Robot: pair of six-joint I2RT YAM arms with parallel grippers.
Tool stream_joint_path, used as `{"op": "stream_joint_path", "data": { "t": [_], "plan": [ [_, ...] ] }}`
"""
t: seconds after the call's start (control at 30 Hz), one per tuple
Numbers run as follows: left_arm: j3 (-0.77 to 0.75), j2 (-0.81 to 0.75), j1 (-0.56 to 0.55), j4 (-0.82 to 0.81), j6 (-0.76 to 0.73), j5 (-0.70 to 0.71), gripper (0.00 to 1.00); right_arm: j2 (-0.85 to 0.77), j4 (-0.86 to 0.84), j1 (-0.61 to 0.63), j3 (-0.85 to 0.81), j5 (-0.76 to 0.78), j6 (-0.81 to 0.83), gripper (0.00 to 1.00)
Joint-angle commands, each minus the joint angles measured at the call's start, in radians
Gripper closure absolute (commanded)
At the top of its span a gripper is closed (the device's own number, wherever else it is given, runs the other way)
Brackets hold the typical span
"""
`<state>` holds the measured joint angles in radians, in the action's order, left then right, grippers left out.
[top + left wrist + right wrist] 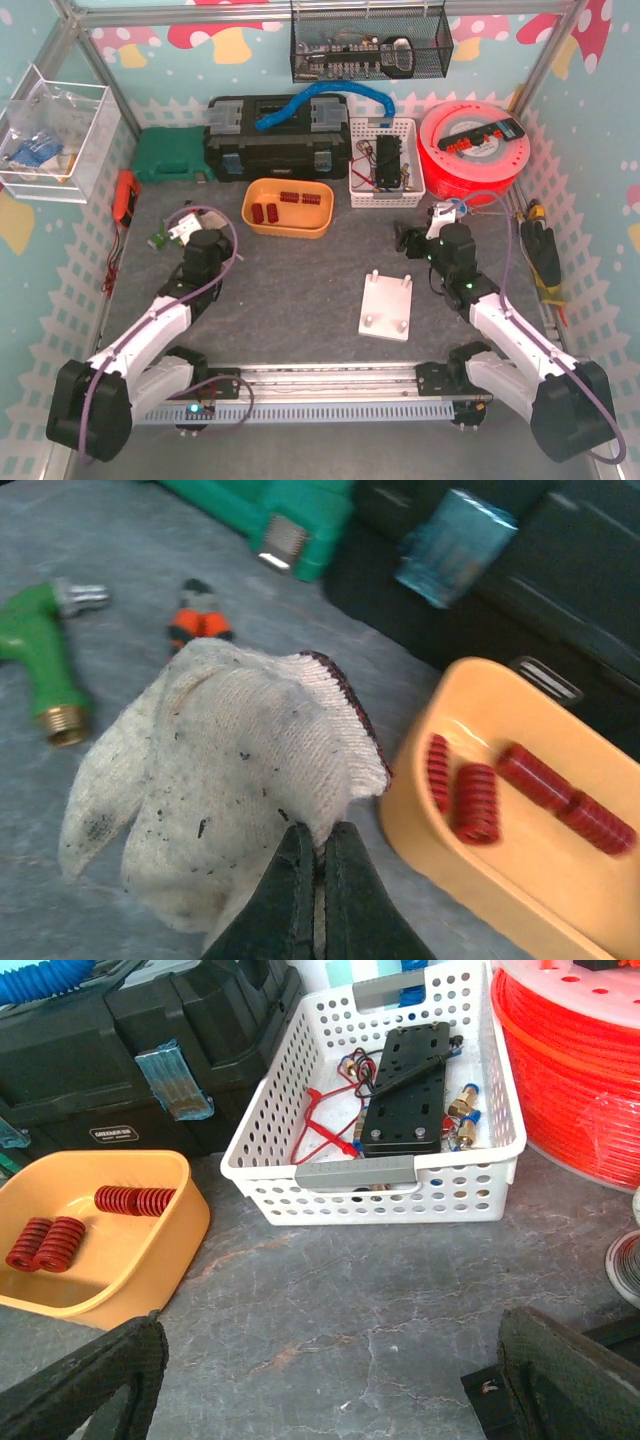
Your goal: Install the large spring
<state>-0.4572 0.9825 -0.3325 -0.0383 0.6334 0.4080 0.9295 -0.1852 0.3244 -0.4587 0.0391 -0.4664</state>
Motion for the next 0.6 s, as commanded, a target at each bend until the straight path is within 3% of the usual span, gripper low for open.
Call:
{"op": "stream_joint_path", "data": {
  "t": [0.0,0.23,0.33,0.57],
  "plan": [
    [0.035,0.027,0.088,0.006,0.124,0.014,1.00,0.006,-0.002,0.017,-0.031,0.027,0.024,0.11],
    [0.030,0.134,0.133,0.054,0.229,0.061,1.00,0.032,0.010,0.025,-0.048,0.017,0.031,0.11],
    [0.018,0.156,0.141,0.071,0.231,0.065,0.77,0.019,0.009,0.025,-0.045,0.021,0.028,0.11],
    [-0.003,0.108,0.141,0.093,0.197,0.057,0.45,0.008,0.007,0.027,-0.042,0.018,0.031,0.11]
  ]
}}
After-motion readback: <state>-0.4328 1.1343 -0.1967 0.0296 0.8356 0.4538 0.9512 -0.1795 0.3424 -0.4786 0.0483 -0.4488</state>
